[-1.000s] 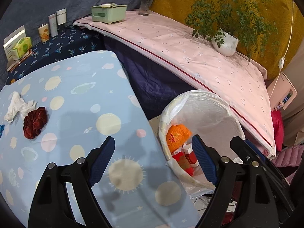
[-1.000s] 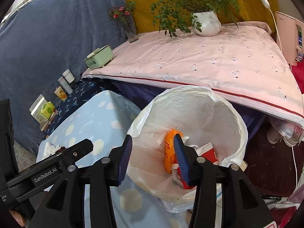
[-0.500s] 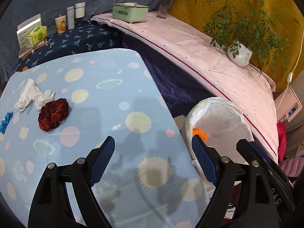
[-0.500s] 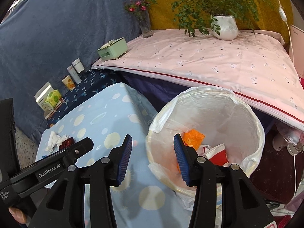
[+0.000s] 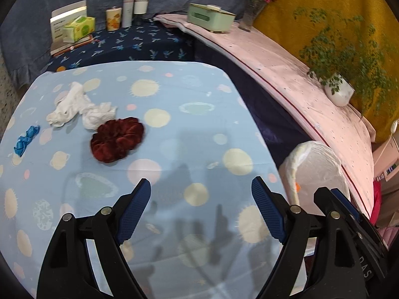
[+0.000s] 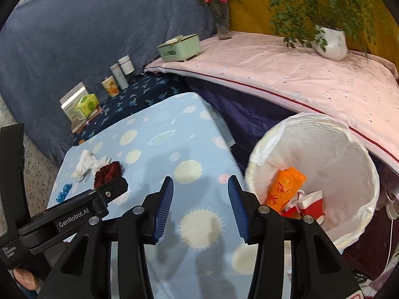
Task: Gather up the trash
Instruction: 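Move both open grippers to the blue tape measure and dark red scrunchie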
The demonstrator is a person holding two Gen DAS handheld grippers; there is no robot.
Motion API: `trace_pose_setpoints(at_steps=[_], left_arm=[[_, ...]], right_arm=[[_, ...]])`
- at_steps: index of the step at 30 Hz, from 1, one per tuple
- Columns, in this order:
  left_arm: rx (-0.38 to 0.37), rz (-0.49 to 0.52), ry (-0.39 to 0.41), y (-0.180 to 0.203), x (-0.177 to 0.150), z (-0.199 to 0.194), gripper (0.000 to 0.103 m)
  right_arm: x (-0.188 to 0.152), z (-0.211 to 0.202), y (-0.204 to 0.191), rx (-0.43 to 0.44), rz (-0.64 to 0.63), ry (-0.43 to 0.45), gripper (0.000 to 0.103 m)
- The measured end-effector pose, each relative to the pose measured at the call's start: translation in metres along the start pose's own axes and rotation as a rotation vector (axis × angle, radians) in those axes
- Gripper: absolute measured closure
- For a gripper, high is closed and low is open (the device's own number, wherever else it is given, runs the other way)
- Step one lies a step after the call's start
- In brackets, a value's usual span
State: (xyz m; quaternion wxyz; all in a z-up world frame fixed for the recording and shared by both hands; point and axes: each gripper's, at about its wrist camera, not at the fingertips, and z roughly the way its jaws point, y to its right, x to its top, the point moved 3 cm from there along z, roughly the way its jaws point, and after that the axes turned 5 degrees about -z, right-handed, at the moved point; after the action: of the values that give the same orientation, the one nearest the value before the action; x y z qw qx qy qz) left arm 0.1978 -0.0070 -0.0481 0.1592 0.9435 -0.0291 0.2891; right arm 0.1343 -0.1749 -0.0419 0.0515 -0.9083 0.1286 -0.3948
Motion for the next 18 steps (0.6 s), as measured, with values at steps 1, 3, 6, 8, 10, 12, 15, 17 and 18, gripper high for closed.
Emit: trace_pose_setpoints(at_steps=[1,3,6,8,10,12,15,17,18], left_arm=[[0.007,-0.010,0.003,-0.008,0.001,-0.001,0.024],[0.021,-0.028,0.008,-0.023,0.003,-0.002,0.024],[0.040,-0.058,0.014,-0.045,0.005,-0.005,0.024],[0.058,-0.074,0.021,-0.061,0.007,-0.007,0.024],[0.078,-0.094,0.027,-0.081,0.009,-0.009,0.024],[0.099,-0.111,0.033,-0.100,0.010,-0.011,0.024],[0.134,-0.145,0.040,-0.131,0.012,-0.013,0.024],[0.156,-0.168,0.043,-0.153,0.014,-0.014,0.024],[0.171,-0.173,0.046,-0.163,0.014,-0.014,0.024]], right_arm=[[0.000,0.002,-0.007,0.006,-0.009,-0.003,0.058],[0.000,0.005,-0.019,0.017,-0.024,-0.010,0.058],[0.000,0.012,-0.038,0.031,-0.049,-0.022,0.058],[0.000,0.017,-0.049,0.043,-0.060,-0.032,0.058],[-0.002,0.021,-0.061,0.053,-0.073,-0.042,0.058],[-0.003,0.028,-0.075,0.065,-0.090,-0.053,0.058],[-0.005,0.038,-0.096,0.081,-0.116,-0.072,0.058],[-0.007,0.046,-0.108,0.092,-0.126,-0.084,0.058],[-0.007,0.051,-0.115,0.099,-0.132,-0.092,0.058]])
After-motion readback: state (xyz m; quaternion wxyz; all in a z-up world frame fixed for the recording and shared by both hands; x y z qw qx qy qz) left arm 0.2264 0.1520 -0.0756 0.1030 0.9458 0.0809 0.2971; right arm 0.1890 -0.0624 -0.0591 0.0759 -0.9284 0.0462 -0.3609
